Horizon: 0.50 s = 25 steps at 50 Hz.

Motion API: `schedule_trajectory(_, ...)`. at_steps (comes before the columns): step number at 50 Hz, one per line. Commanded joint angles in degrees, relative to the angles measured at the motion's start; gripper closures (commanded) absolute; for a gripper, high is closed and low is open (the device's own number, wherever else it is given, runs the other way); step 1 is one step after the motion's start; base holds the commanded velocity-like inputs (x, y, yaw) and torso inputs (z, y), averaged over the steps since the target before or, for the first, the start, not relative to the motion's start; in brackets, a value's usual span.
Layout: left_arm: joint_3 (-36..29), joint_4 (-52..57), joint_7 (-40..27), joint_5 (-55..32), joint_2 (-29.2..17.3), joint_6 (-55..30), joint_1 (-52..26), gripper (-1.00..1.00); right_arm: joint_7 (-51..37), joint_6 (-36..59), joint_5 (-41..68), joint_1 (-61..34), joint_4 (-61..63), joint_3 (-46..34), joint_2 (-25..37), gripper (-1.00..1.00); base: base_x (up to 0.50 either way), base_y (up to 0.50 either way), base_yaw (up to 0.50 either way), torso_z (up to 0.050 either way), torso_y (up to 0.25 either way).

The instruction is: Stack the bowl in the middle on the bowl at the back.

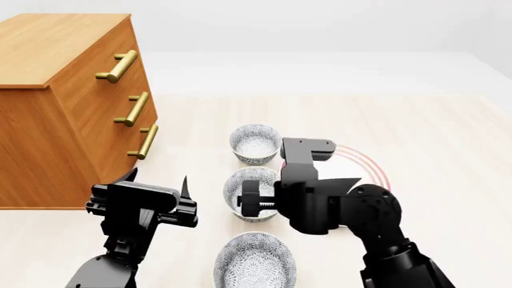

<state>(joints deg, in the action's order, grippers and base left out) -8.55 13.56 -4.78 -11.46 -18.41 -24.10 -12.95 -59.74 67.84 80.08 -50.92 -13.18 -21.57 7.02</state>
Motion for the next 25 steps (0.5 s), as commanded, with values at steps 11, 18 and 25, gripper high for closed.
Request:
schedule_trajectory(11,-0.3,-0.6,-0.2,-0.1,-0.4,0.3,-0.5,-1.00,3.2,-2.7,0.3,-0.3,-4.5,-0.4,-0.2,-1.00,0.00,0.00,0.00,0.000,0.000)
schedule_trajectory(18,-0.4,-0.6,-0.3,-0.1,-0.6,0.4,-0.5,-1.00,4.0,-3.8,-0.4,-1.1,-5.9,-0.7,0.0,-1.00,0.00,0.00,0.00,0.000,0.000)
schedule_trajectory(25,-0.5,-0.9,-0.4,-0.1,-0.6,0.7,-0.5,-1.00,4.4,-4.8,-1.2,-1.4,-6.7,-1.2,0.3,-1.00,0.00,0.00,0.00,0.000,0.000)
